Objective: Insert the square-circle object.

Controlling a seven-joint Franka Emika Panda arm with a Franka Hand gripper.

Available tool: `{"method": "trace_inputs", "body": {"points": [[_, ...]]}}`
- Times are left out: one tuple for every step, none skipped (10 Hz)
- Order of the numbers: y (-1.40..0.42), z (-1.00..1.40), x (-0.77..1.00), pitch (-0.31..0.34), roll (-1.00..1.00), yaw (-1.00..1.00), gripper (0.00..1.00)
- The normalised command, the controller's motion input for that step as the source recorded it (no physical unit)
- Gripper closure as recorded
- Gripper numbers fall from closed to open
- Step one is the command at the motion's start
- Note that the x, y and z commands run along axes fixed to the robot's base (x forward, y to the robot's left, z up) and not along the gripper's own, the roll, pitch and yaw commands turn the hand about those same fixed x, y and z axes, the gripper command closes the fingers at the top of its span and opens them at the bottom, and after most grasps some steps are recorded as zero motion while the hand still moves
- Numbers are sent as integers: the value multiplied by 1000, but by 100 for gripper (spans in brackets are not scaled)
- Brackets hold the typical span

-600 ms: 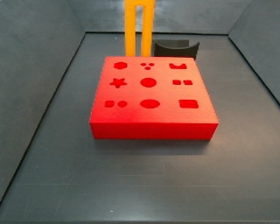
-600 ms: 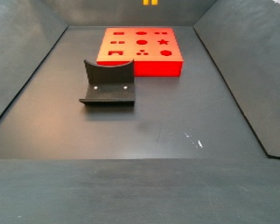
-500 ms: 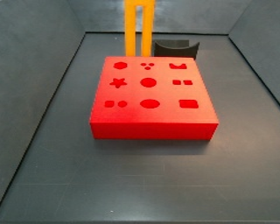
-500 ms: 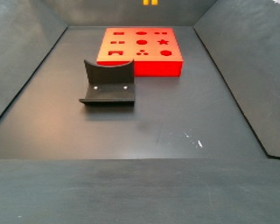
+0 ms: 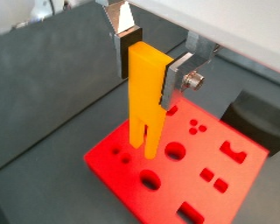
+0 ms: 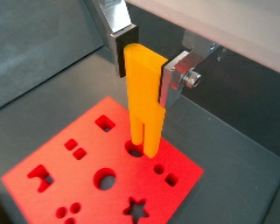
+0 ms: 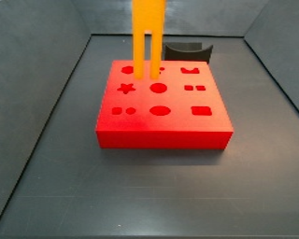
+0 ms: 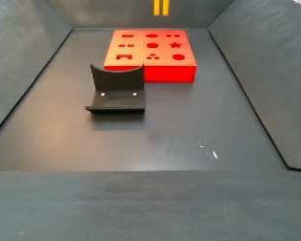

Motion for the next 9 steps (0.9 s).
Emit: {"method": "trace_inputs", "body": {"points": [[-249, -331, 0, -150, 0, 323, 100], [-300, -389, 0, -157, 40, 309, 100], [-263, -366, -54, -157, 3, 169, 100], [-37, -120, -66, -47, 0, 57, 100], [0, -14, -11, 0, 4, 0, 100], [0, -254, 0, -37, 59, -69, 100], [0, -331, 29, -13, 124, -43, 100], [0, -231, 0, -10, 104, -43, 100], [20, -191, 0, 0, 153, -126, 100]]}}
